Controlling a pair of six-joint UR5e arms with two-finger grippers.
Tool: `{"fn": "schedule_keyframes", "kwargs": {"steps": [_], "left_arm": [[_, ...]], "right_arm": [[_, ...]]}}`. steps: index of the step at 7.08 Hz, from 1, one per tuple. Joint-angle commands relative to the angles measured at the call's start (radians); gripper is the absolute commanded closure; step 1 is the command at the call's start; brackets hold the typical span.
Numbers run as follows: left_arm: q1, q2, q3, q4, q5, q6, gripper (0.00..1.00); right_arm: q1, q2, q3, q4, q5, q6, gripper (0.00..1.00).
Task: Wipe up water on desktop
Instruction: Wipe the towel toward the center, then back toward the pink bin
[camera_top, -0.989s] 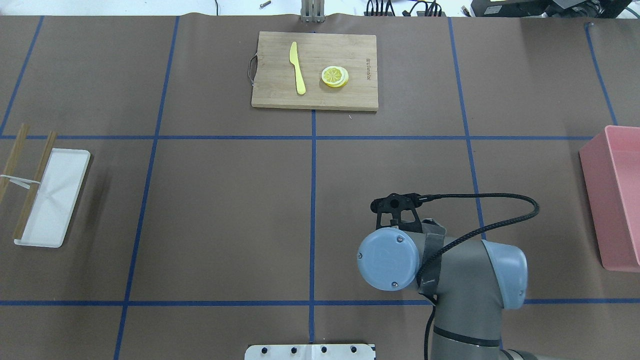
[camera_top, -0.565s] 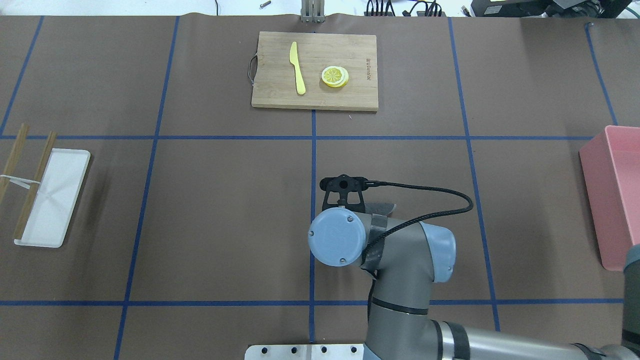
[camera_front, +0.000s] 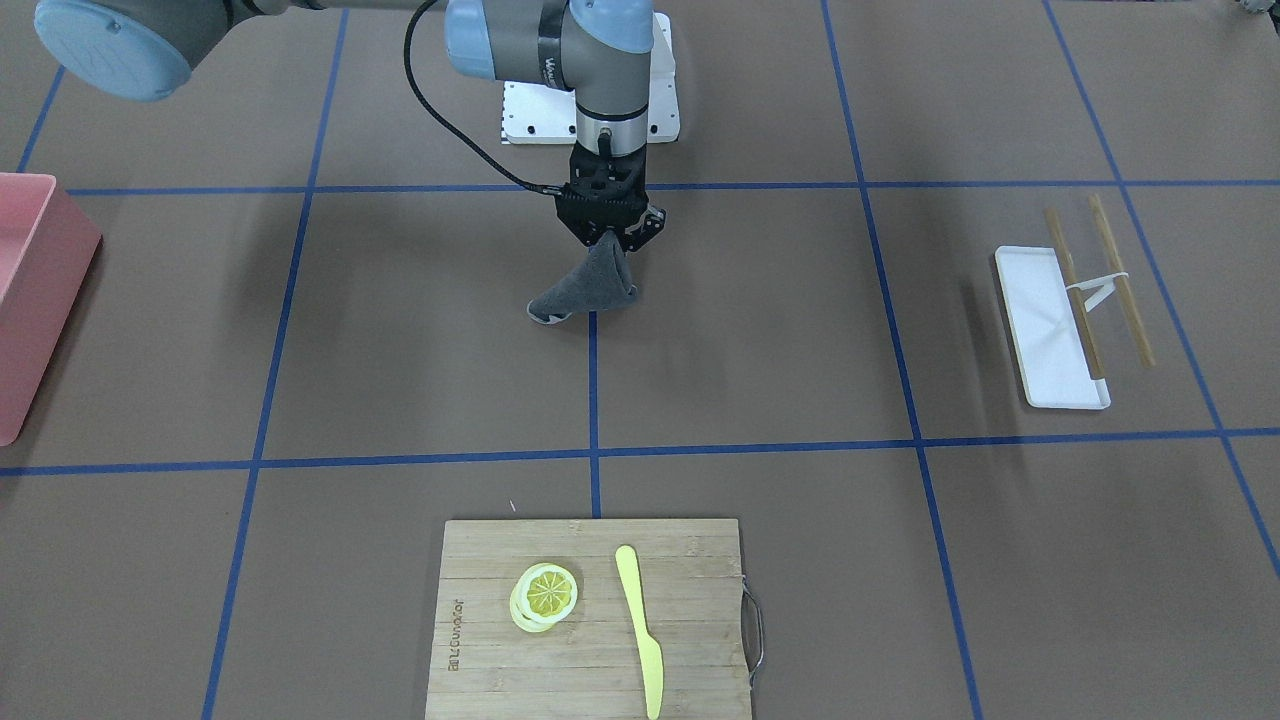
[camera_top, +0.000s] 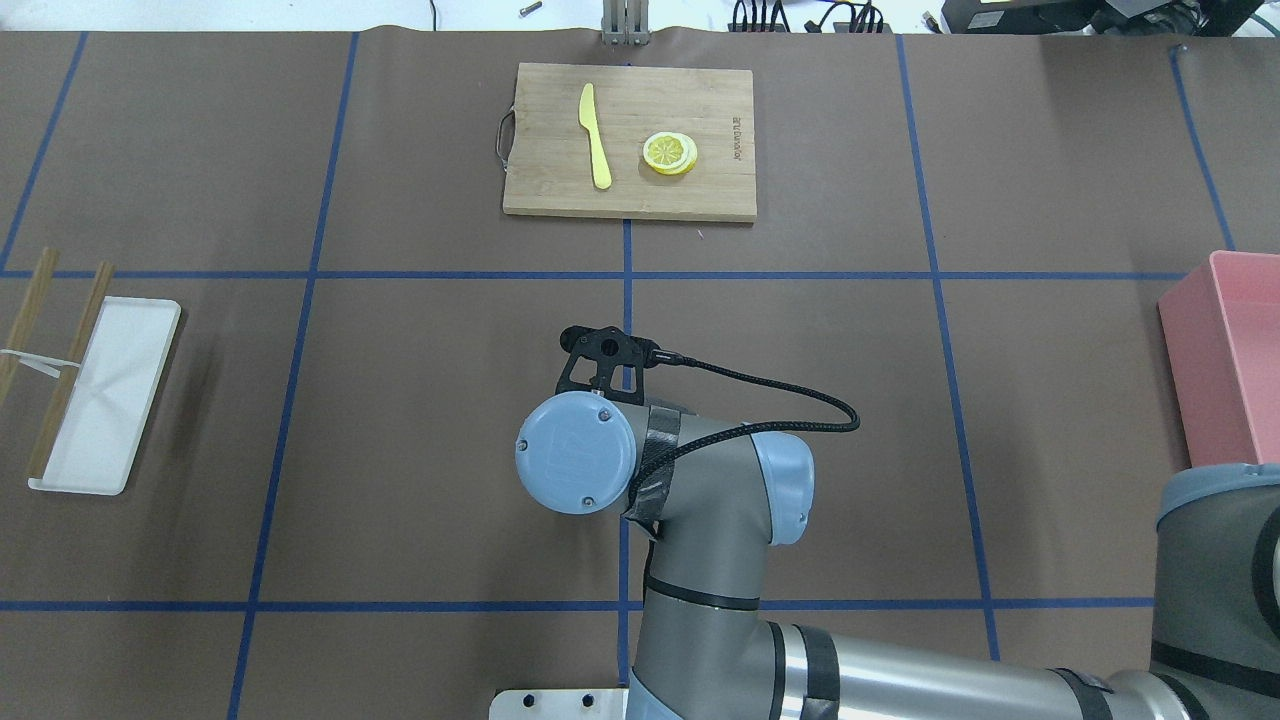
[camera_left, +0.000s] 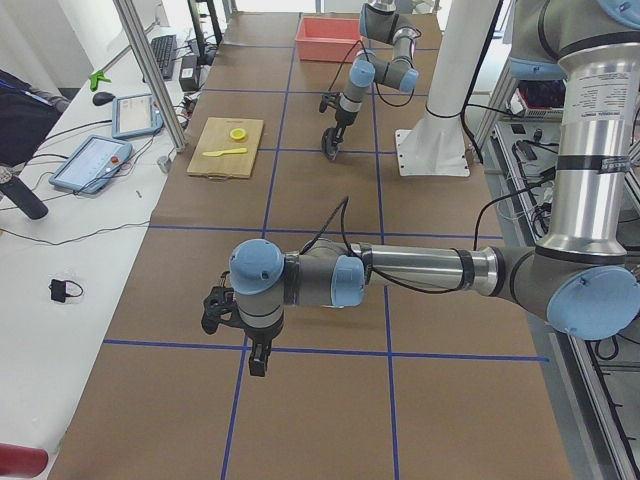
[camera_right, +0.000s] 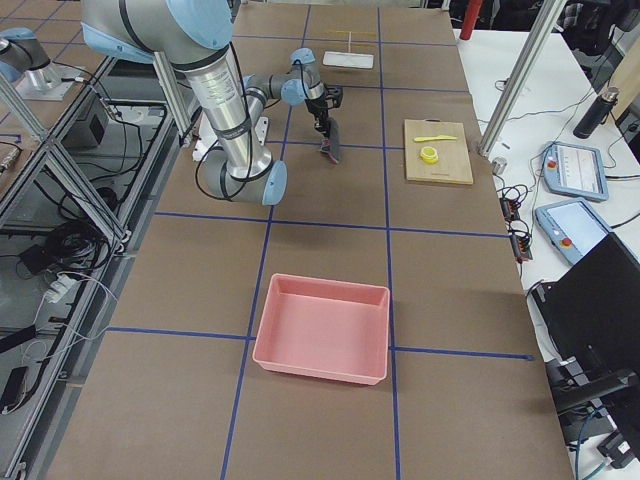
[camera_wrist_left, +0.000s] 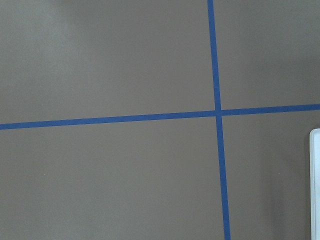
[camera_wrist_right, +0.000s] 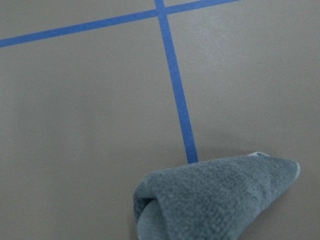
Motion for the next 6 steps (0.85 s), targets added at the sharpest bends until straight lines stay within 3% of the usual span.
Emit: {"fn": "schedule_keyframes", "kwargs": {"steps": [1, 3, 5, 6], "left_arm": [[-0.001, -0.001, 0.0, 0.001, 0.0, 0.0, 0.02], [0.0, 0.006, 0.001, -0.002, 0.0, 0.0, 0.02], [0.0, 0.011, 0.0, 0.012, 0.0, -0.001, 0.02], [0.0, 0.011, 0.003, 0.012, 0.0, -0.001, 0.02]], "right_arm": [[0.008, -0.097, 0.082, -0.093, 0.017, -0.088, 1.0], [0.033, -0.288, 0.283, -0.199, 0.046, -0.242, 1.0], [0.053, -0.527, 0.478, -0.202, 0.049, -0.343, 1.0], [0.08, -0.622, 0.531, -0.202, 0.051, -0.409, 1.0]]}}
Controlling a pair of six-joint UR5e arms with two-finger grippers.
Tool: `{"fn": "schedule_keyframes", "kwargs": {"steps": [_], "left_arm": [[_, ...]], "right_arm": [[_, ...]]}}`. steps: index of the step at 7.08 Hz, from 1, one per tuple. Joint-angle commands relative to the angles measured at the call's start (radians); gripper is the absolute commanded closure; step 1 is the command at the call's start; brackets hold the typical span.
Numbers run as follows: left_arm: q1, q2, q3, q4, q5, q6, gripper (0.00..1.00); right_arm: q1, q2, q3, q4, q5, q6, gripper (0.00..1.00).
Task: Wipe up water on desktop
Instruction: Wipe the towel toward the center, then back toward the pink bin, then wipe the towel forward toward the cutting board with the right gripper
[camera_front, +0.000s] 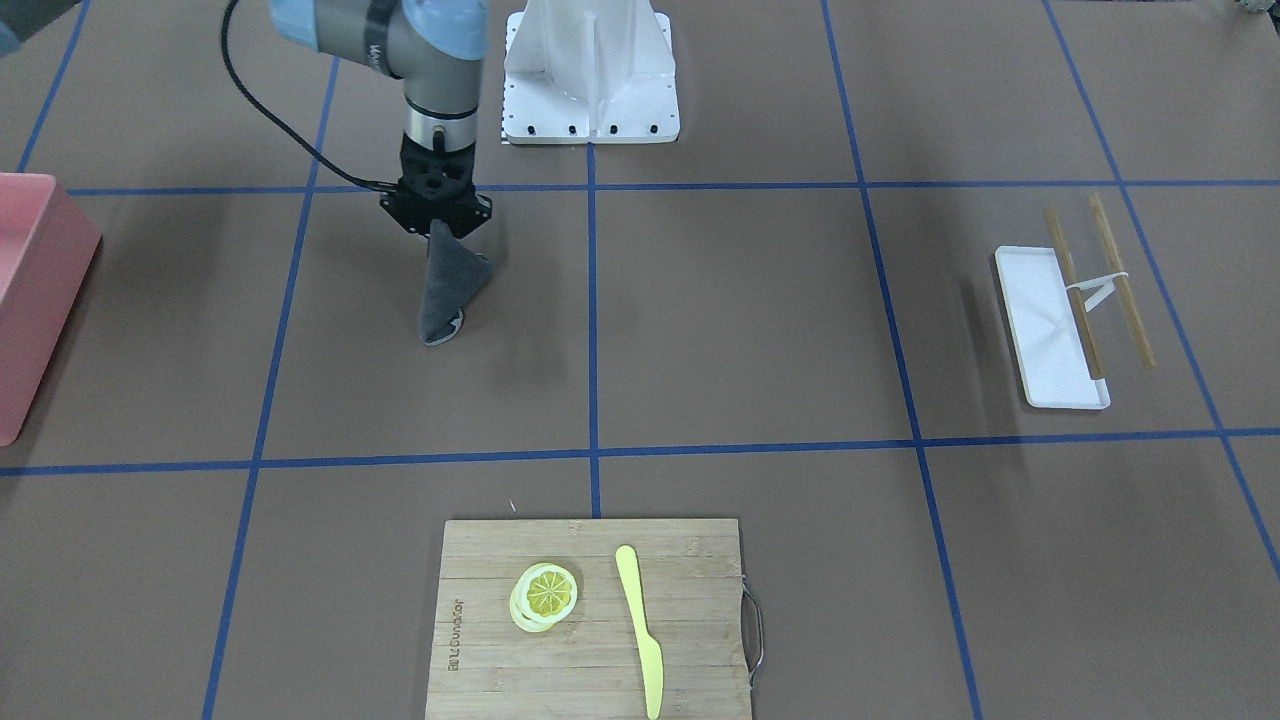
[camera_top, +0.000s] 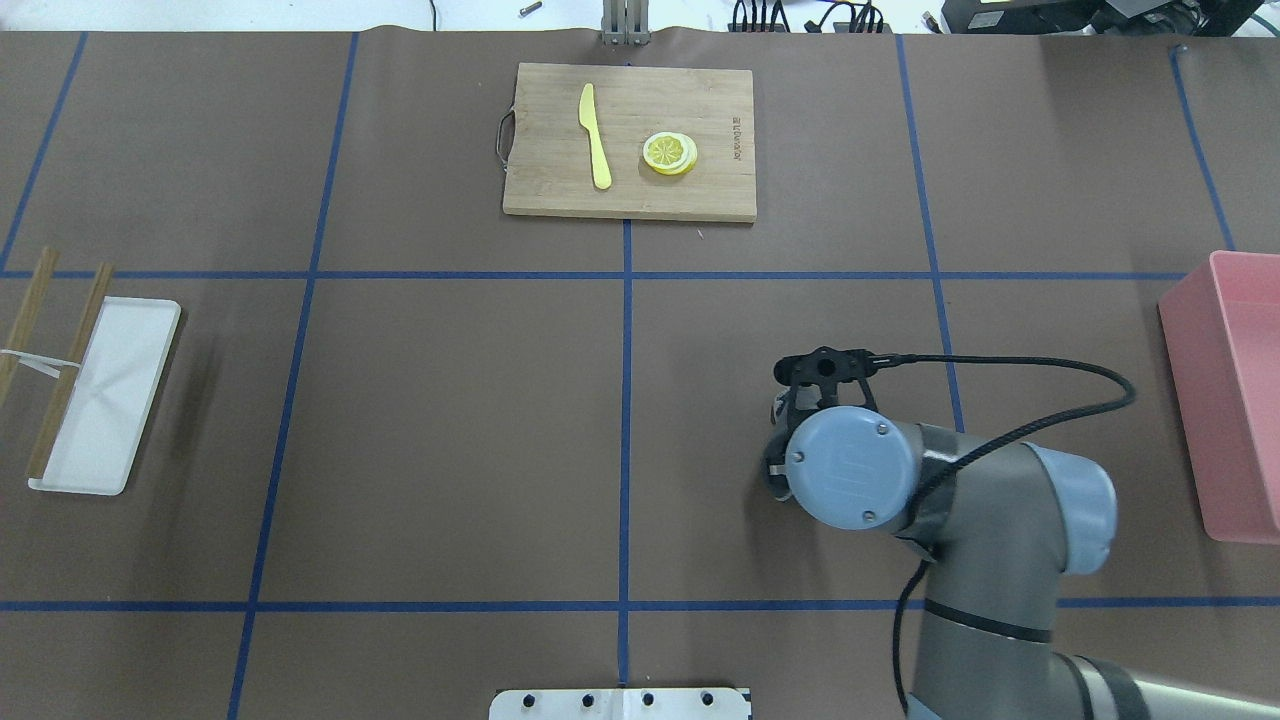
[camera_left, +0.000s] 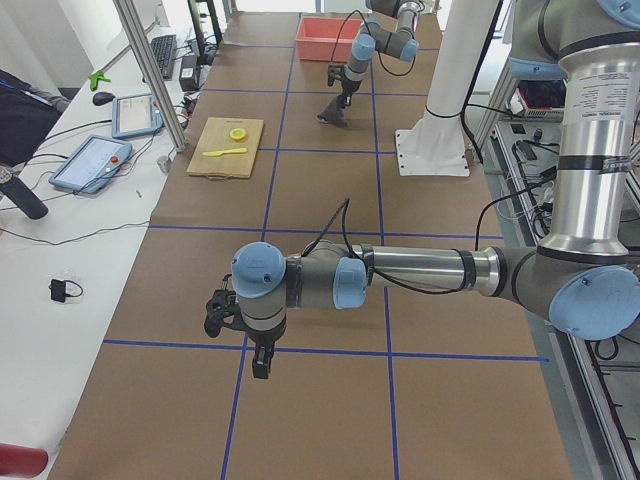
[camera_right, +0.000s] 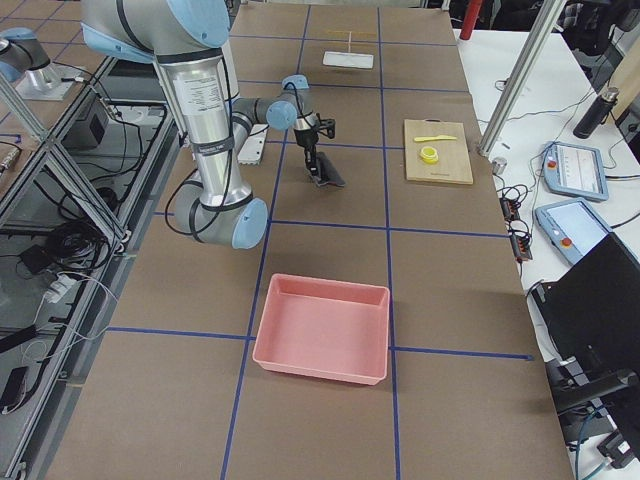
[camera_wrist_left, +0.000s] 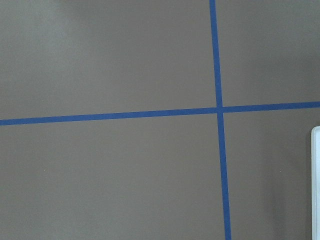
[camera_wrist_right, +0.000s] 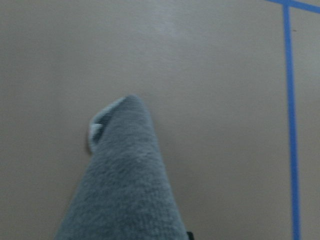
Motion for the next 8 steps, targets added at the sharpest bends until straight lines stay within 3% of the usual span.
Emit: {"fn": "schedule_keyframes", "kwargs": {"steps": [1, 2, 4, 5, 8], "left_arm": [[0.0, 0.006, 0.002, 0.002, 0.0, 0.0, 0.02], [0.0, 0.006, 0.002, 0.002, 0.0, 0.0, 0.02], [0.0, 0.006, 0.0, 0.001, 0.0, 0.0, 0.02], [0.0, 0.006, 0.0, -0.001, 0.0, 0.0, 0.02], [0.0, 0.007, 0.0, -0.001, -0.003, 0.0, 0.02]], "right_arm": [[0.059, -0.227, 0.105, -0.003, 0.004, -0.135, 1.0], [0.075, -0.316, 0.104, -0.001, -0.004, -0.201, 1.0], [0.075, -0.309, 0.09, -0.001, -0.005, -0.214, 1.0], [0.074, -0.221, 0.061, -0.003, -0.004, -0.201, 1.0], [0.086, 0.192, -0.238, 0.014, -0.001, -0.072, 1.0]]}}
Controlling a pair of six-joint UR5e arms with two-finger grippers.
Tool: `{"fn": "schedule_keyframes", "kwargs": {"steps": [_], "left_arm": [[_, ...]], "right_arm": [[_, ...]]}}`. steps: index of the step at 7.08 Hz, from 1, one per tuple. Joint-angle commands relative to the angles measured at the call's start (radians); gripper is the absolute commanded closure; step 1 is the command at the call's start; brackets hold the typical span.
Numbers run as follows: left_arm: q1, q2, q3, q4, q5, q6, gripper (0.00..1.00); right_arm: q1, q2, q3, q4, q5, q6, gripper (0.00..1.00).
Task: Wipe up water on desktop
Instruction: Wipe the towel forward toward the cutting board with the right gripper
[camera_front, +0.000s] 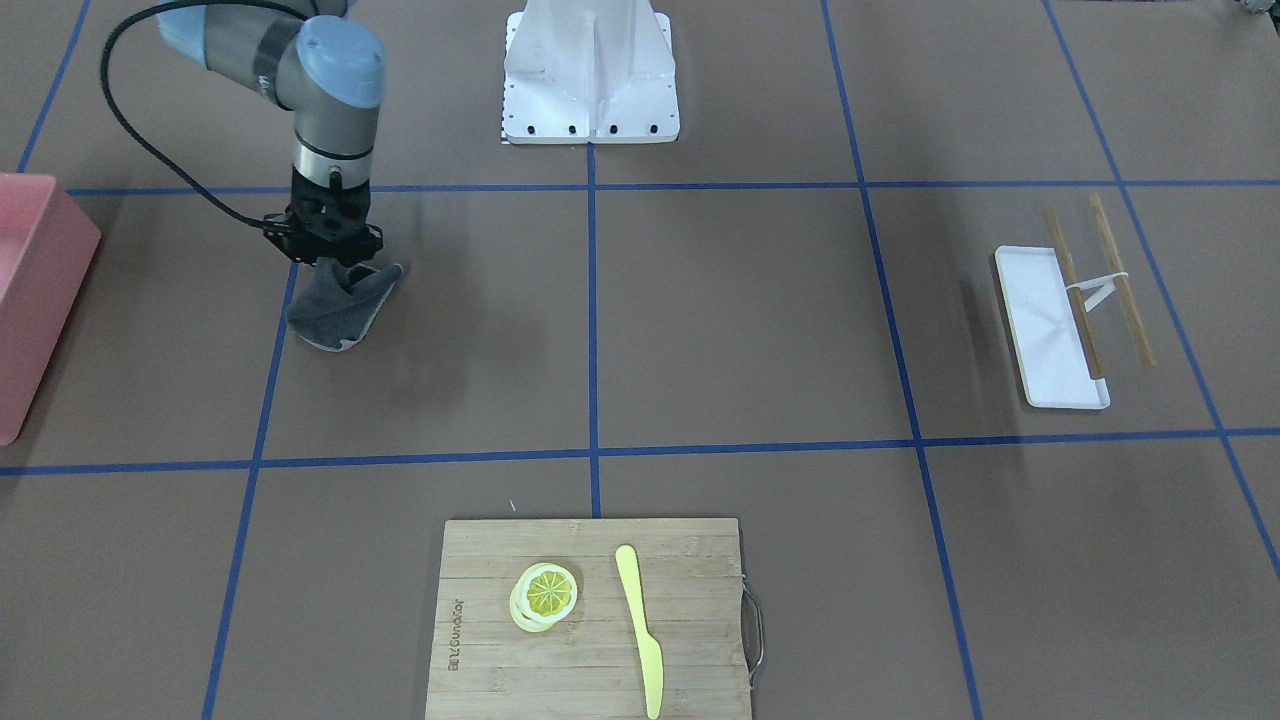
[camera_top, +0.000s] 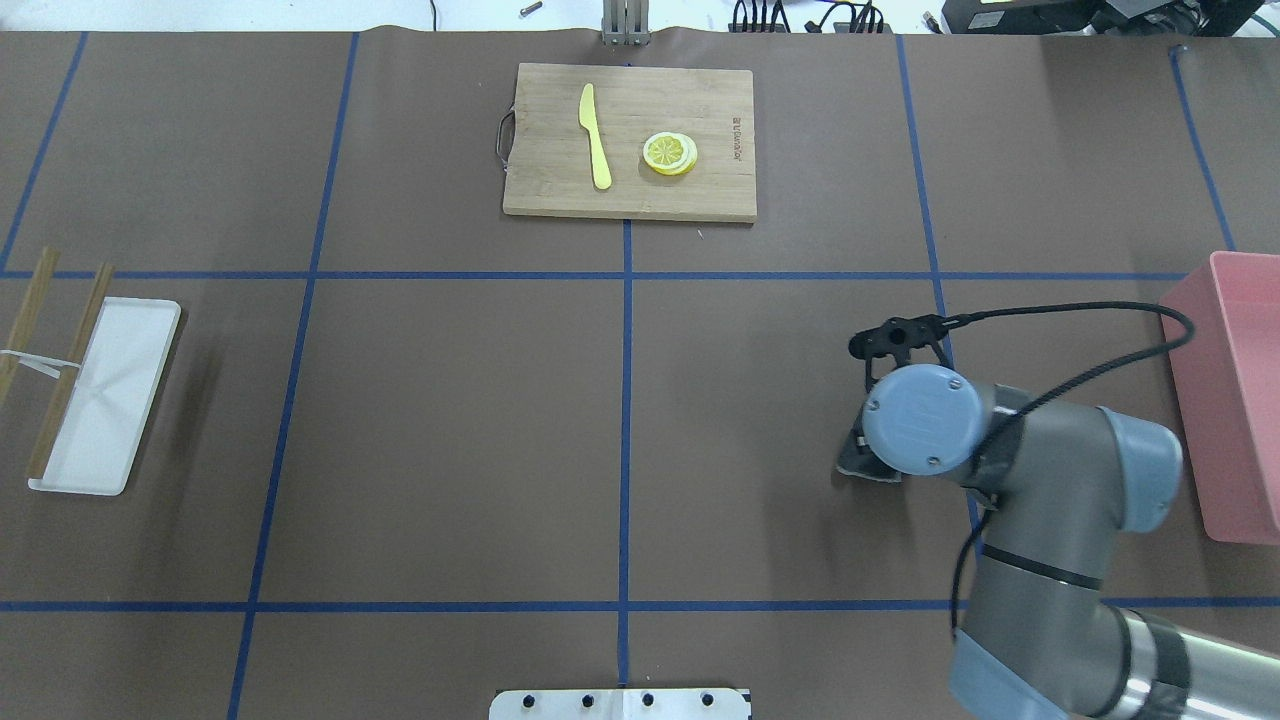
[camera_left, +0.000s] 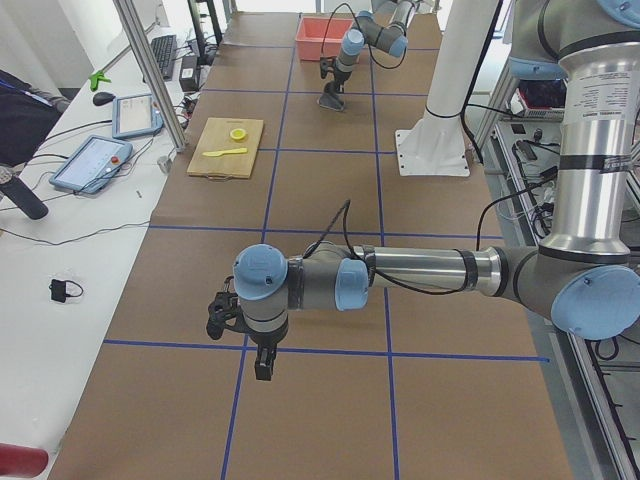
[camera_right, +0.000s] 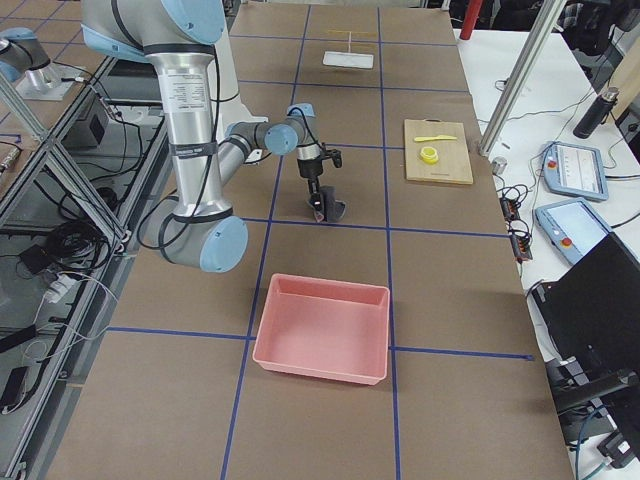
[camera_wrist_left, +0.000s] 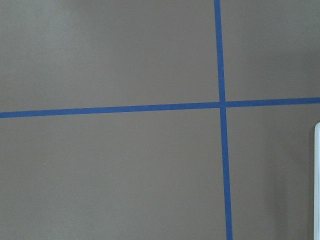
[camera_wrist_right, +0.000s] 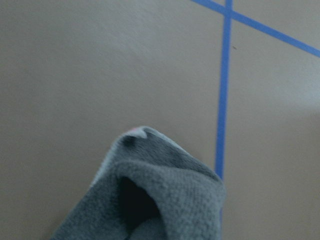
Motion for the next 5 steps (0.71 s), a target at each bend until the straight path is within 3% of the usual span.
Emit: {"fn": "schedule_keyframes", "kwargs": {"steps": [1, 3, 4, 5], "left_arm": [[0.0, 0.001, 0.005, -0.002, -0.043, 0.0, 0.02], [0.0, 0.001, 0.008, -0.002, -0.056, 0.0, 0.02], [0.0, 0.001, 0.008, -0.002, -0.056, 0.0, 0.02], [0.0, 0.001, 0.009, -0.002, -0.056, 0.0, 0.02]], "right_arm": [[0.0, 0.235, -0.15, 0.023, 0.003, 0.131, 1.0], [-0.02, 0.405, -0.374, 0.211, 0.0, 0.325, 1.0], [-0.022, 0.478, -0.432, 0.235, 0.0, 0.417, 1.0], [-0.02, 0.512, -0.399, 0.234, 0.0, 0.446, 1.0]]}}
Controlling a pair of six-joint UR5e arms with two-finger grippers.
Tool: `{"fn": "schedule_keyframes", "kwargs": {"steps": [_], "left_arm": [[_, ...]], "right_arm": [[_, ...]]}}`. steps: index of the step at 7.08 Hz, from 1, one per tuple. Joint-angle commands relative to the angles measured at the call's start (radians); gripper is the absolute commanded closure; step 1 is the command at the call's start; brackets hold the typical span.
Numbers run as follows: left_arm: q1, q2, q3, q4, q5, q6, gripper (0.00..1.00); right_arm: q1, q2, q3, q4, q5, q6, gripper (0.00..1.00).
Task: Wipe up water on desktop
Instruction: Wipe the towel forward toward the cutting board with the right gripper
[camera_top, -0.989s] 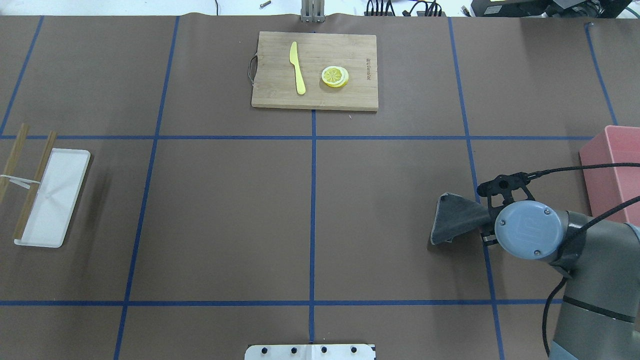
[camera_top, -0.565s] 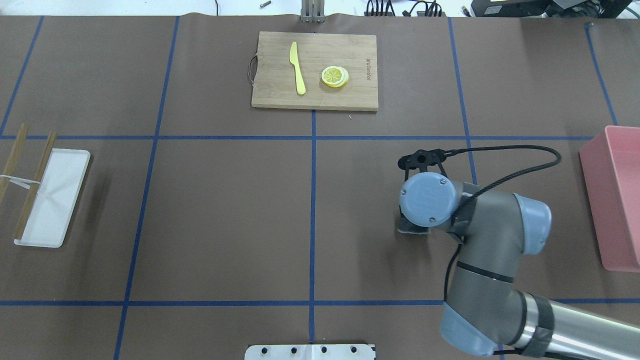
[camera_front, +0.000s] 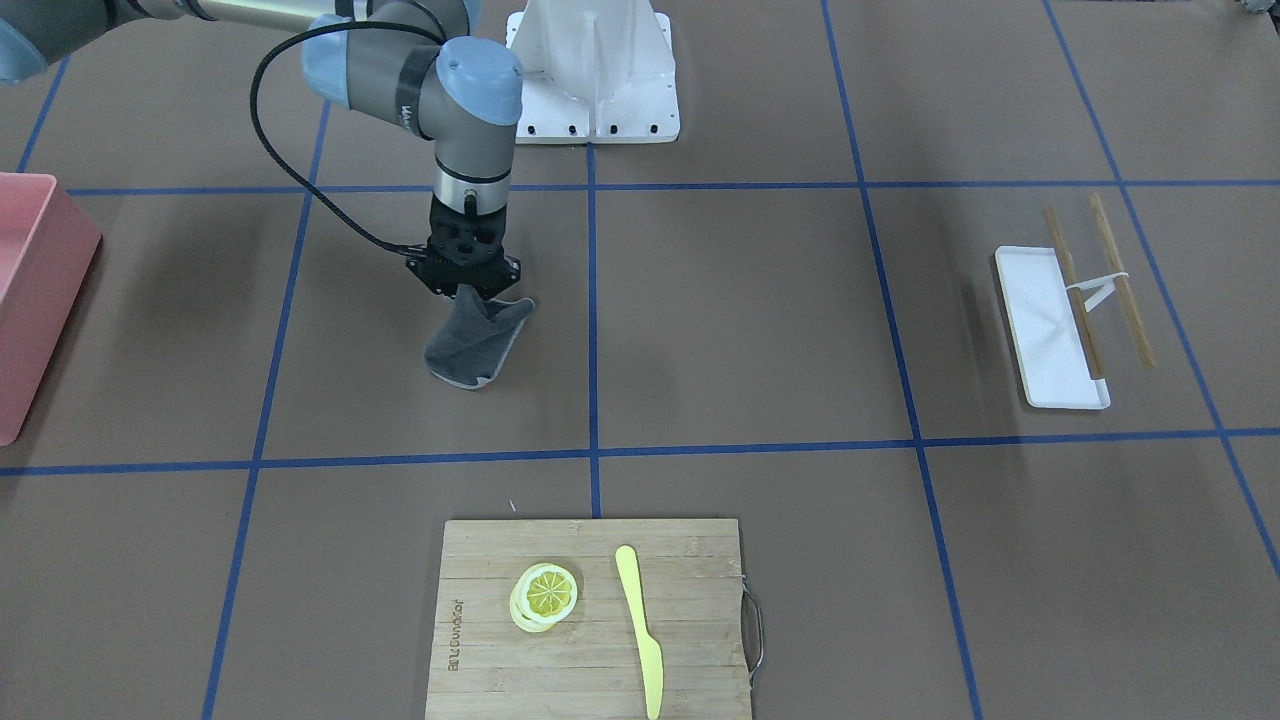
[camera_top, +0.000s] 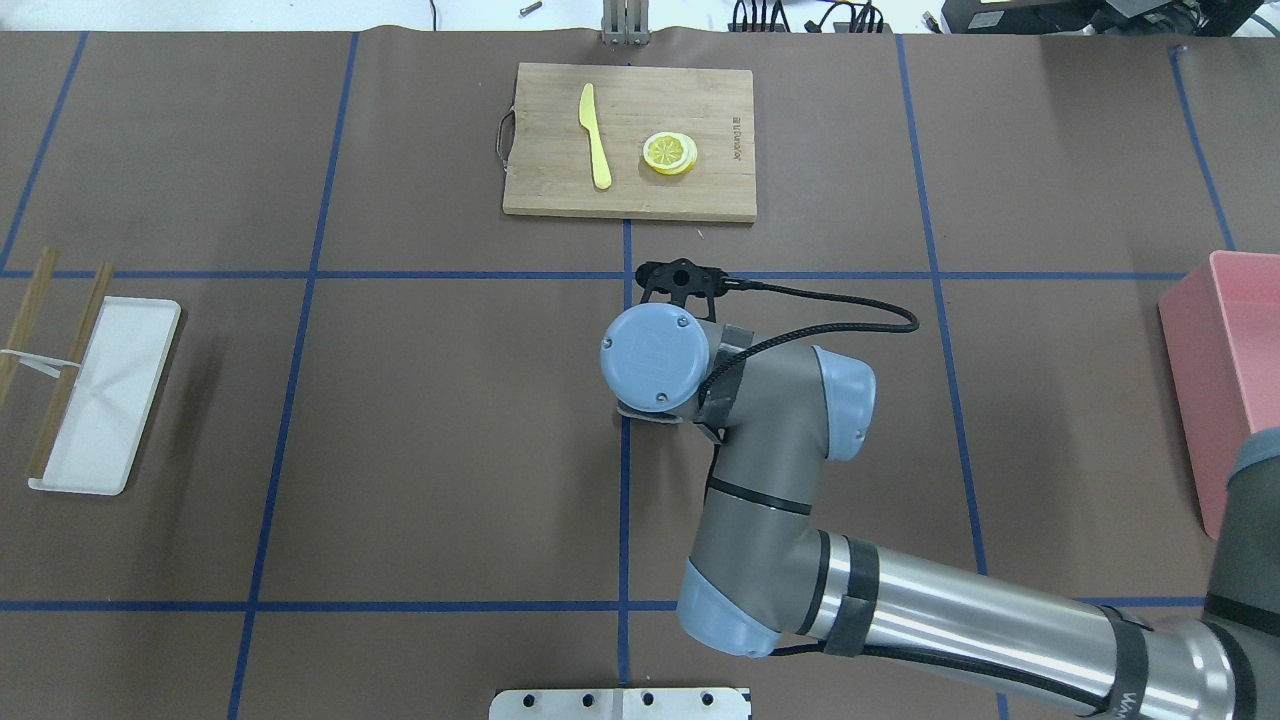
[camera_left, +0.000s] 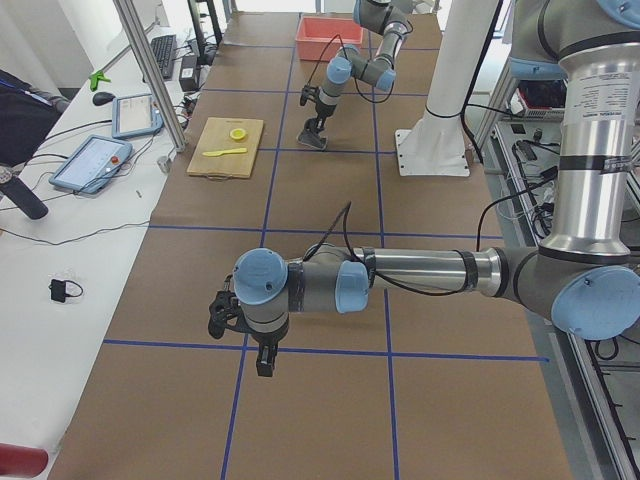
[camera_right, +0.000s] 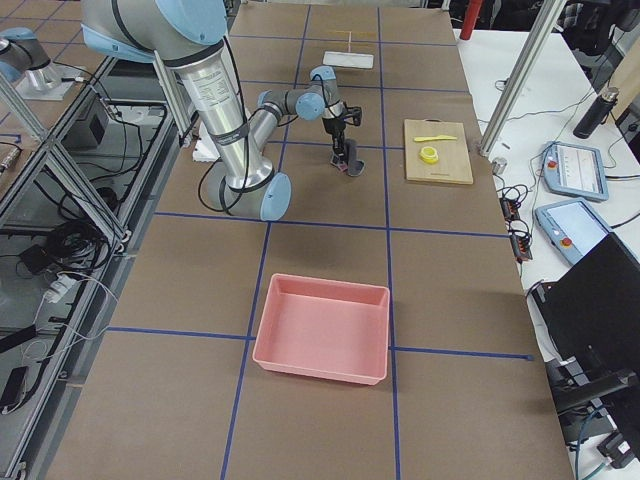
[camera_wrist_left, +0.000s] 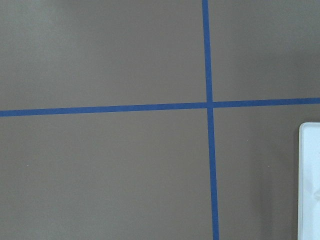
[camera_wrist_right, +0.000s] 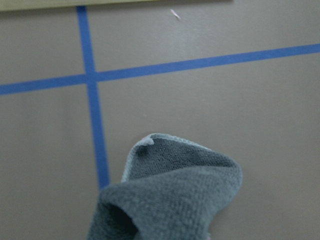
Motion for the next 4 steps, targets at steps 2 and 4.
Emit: {"fn": "schedule_keyframes", "kwargs": {"steps": [2, 4], "left_arm": [[0.0, 0.002, 0.003, -0.005, -0.001, 0.0, 0.02], [0.0, 0.026, -0.002, -0.006, -0.001, 0.0, 0.02]], "right_arm": [[0.052, 0.012, 0.165, -0.048, 0.058, 0.041, 1.0], [0.164, -0.139, 0.378, -0.134, 0.179, -0.157, 1.0]]}}
